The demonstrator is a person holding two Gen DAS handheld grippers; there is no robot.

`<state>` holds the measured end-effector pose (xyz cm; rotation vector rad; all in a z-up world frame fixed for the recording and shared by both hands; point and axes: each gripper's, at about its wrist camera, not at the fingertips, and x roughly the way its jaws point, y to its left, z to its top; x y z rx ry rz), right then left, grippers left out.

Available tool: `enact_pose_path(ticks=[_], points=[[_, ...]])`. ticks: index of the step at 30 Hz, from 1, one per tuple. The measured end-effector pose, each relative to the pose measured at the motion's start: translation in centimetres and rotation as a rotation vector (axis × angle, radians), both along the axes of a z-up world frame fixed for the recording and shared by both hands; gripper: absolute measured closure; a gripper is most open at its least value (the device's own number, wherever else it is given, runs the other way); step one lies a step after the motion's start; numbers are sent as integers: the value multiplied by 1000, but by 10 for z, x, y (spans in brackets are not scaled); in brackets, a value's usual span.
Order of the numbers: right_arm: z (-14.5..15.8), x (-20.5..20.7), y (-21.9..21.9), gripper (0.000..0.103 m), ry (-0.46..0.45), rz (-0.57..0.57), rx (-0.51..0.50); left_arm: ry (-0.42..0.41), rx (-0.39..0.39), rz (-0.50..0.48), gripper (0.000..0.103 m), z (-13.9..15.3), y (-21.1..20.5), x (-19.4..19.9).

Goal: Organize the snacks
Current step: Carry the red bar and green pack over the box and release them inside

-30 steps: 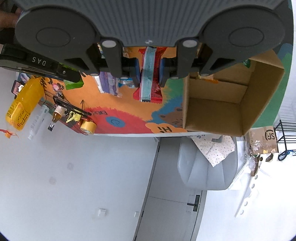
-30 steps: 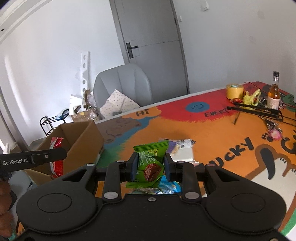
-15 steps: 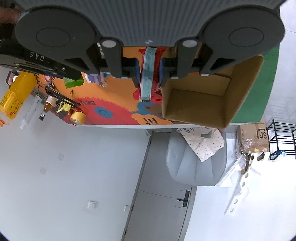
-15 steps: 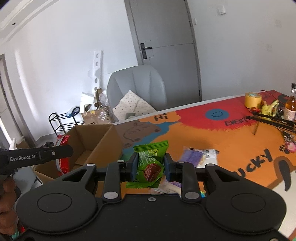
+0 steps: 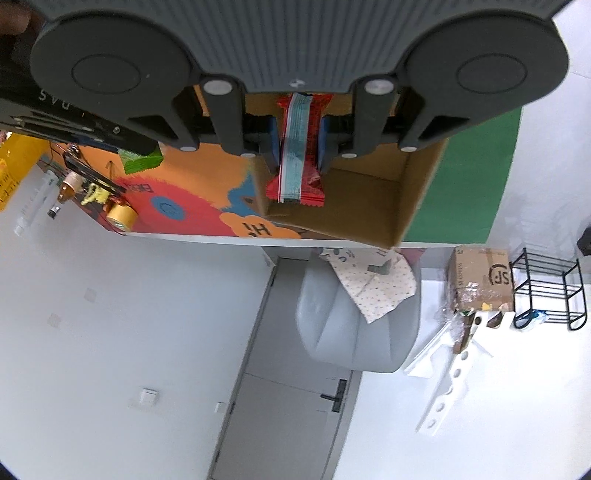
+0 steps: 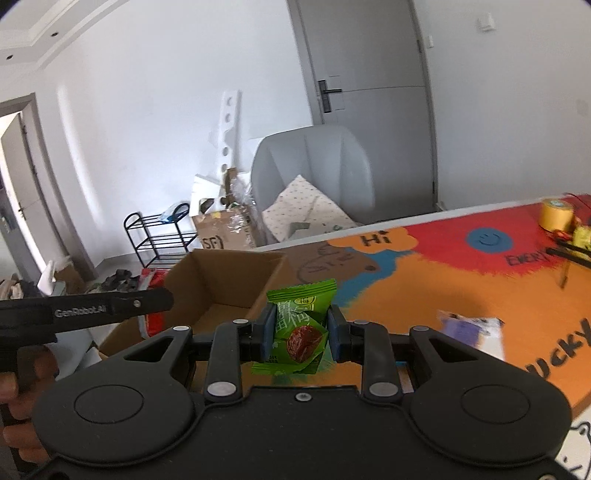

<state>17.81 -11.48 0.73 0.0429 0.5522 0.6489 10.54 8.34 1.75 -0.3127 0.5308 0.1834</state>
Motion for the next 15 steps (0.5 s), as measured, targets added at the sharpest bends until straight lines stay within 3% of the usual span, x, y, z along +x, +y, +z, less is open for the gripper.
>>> enact_pose_path(ticks=[10,15], points=[[5,3,49,76,-5,71,-22,37,-12,58,77,-9,34,6],[2,5,66,76,7,92,-26,43,-27,70,68,-10,47,-5]])
